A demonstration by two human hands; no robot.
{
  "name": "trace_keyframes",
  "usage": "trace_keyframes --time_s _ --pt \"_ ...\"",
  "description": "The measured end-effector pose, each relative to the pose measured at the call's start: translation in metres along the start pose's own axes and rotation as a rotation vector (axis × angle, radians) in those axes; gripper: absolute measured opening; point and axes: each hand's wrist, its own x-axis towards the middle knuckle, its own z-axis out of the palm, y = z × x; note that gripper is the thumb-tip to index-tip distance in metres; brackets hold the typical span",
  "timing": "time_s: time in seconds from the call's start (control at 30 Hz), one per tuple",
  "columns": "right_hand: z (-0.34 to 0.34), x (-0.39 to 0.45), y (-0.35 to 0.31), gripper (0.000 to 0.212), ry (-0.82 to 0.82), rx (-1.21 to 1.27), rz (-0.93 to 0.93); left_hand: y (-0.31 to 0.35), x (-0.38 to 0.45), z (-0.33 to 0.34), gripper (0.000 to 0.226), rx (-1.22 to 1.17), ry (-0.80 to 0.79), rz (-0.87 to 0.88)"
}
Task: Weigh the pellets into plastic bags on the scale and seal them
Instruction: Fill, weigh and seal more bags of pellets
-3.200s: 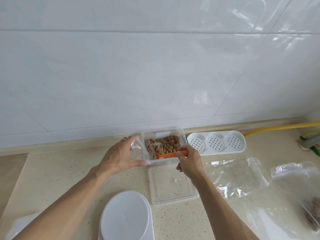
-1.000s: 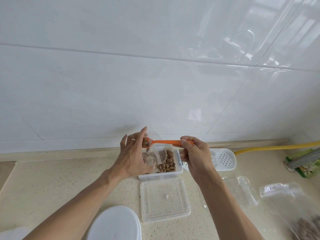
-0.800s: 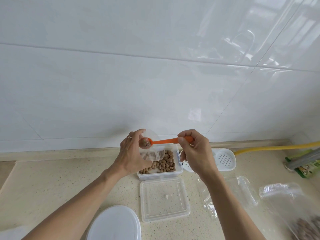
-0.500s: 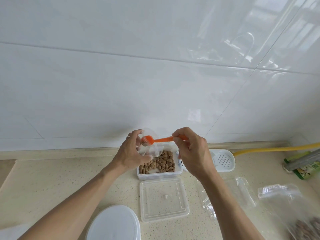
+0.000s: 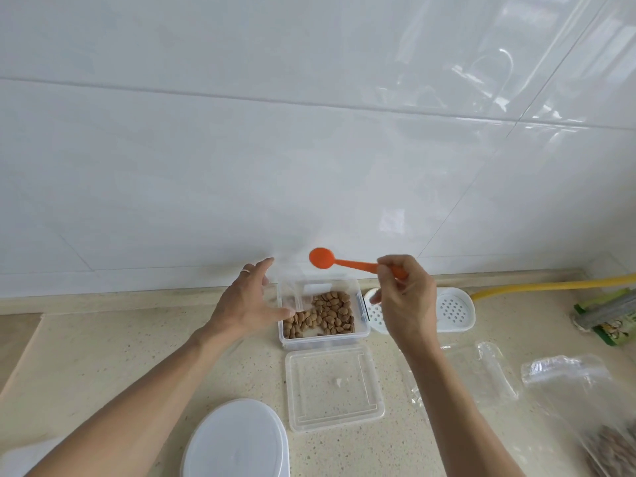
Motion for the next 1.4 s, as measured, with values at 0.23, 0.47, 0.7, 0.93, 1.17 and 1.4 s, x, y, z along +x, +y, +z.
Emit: trace_keyframes --time_s 0.23,0.47,0.7,0.93,1.17,1.4 --pt "0.026 -0.016 0.076 0.016 -0.123 -0.347 0.18 -0.029 -0.013 -0.016 0.109 0.03 0.021 -0.034" --pt "0.052 -0.029 0.08 0.016 -0.312 -0.133 0.329 -0.041 -0.024 -0.021 0.113 0.069 0.004 -0.029" --pt "0.046 -0.027 0.082 0.015 -0.16 0.083 0.574 -0.035 -0.024 -0.022 0.113 0.14 -0.011 -0.02" --pt "0.026 -0.023 0.085 0.014 -0.058 0.213 0.635 -0.023 -0.018 -0.02 0.113 0.23 -0.077 -0.026" --pt "-0.004 -0.009 0.056 0.012 -0.014 0.315 0.538 0.0 0.0 -0.011 0.113 0.362 -0.202 -0.031" --pt "-0.013 -0.005 0.027 0.015 -0.118 0.146 0.318 0.021 0.009 -0.006 0.113 0.321 -0.299 -0.006"
